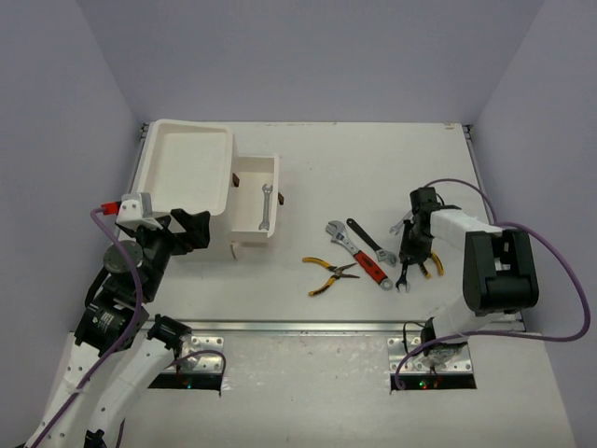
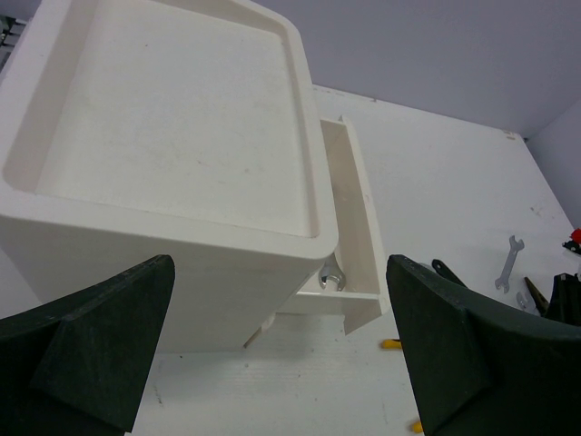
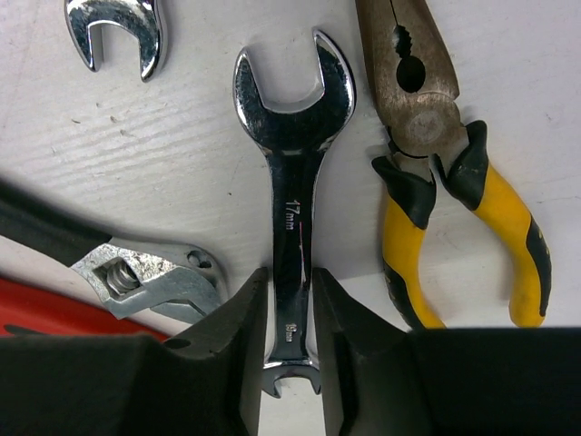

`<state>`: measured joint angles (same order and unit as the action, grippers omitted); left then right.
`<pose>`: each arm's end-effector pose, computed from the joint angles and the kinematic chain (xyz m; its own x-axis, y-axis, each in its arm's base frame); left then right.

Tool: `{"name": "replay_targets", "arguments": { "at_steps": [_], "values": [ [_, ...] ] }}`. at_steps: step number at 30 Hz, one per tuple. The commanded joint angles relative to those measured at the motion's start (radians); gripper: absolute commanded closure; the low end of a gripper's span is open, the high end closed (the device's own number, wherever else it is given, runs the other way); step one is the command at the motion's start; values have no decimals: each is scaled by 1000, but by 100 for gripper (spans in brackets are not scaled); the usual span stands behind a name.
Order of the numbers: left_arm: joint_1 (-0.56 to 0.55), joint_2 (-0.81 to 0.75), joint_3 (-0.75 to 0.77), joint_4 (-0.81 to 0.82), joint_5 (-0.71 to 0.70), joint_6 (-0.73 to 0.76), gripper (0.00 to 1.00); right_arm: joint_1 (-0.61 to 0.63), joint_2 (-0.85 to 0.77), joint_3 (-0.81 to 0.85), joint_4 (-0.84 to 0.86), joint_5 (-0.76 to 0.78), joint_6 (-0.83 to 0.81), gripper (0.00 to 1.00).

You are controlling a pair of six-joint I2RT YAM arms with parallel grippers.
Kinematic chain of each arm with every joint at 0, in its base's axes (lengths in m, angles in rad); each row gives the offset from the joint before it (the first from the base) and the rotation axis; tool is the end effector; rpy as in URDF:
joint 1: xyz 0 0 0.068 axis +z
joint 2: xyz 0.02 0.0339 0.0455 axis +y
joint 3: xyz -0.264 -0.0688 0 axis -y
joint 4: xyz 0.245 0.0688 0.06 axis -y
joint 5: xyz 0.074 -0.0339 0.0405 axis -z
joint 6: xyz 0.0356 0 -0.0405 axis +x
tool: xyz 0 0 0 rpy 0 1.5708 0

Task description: Sort the tools into containers

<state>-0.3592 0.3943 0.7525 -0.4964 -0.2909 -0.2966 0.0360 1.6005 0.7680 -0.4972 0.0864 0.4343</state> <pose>0.0895 -0.0227 0.3421 -0.1440 -0.2450 -0.9588 0.0300 0.9673 -0.2517 0.2632 0.0064 0.1303 -0.8868 0.3875 -0.2519 0.3945 0.9186 0.0245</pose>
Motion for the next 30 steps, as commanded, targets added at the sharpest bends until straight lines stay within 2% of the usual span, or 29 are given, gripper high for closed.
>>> {"name": "replay_targets", "arguments": {
  "at_steps": [1, 5, 9, 15, 23, 30],
  "values": [
    [8, -3, 5, 50, 9, 7, 0, 17, 84, -9, 25, 85, 7, 74],
    [8, -9, 5, 50, 7, 7, 0, 18, 117, -12, 42, 45, 15, 76],
    [7, -8, 5, 50, 9, 7, 0, 19, 148, -5, 39, 43, 15, 81],
    [8, -5, 5, 50, 8, 7, 0, 21, 127, 14, 12, -4, -6, 100],
    [8, -5, 7, 51, 3, 5, 0, 22, -97, 32, -20, -30, 8, 100],
    [8, -2, 7, 52, 4, 6, 0, 21, -193, 112, -88, -70, -5, 100]
  ]
}}
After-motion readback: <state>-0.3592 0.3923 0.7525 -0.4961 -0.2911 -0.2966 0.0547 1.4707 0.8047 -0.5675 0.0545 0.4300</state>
